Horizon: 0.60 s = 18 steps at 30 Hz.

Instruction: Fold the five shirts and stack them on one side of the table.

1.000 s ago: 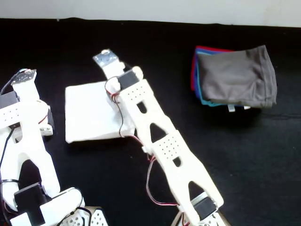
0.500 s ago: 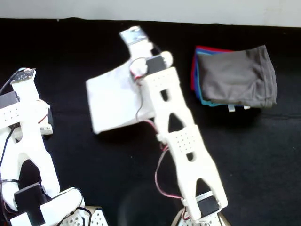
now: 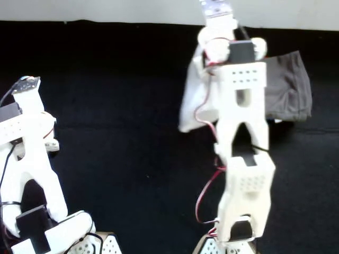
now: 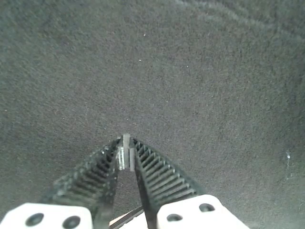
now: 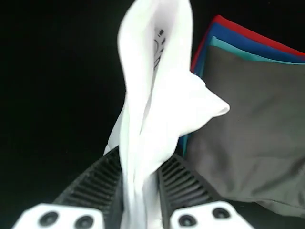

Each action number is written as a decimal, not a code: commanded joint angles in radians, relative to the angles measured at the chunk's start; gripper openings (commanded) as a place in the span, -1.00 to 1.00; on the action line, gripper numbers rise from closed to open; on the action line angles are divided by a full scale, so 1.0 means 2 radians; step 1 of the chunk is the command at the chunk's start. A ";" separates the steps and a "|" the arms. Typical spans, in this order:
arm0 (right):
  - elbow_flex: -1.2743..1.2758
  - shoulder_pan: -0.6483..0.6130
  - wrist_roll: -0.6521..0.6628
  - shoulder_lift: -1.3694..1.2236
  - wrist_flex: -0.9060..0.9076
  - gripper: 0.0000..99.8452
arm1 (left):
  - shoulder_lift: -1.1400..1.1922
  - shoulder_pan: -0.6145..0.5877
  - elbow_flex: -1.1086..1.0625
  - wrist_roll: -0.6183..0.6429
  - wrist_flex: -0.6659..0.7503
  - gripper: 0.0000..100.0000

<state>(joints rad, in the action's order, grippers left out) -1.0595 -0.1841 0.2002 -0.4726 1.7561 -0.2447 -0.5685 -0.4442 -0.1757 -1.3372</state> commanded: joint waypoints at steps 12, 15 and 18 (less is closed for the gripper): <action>0.015 0.137 0.060 -0.122 -0.052 -0.99 | -0.007 -0.003 0.014 -0.002 0.005 -0.98; 0.014 0.140 0.060 -0.151 -0.056 -0.99 | -0.007 -0.002 0.014 -0.002 0.005 -0.98; 0.014 0.138 0.060 -0.148 -0.055 -0.99 | -0.007 -0.002 0.014 -0.002 0.005 -0.98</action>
<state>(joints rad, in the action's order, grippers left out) -1.0226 0.0905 0.3107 -0.7856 1.6579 -0.2447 -0.5685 -0.4442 -0.1757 -1.3372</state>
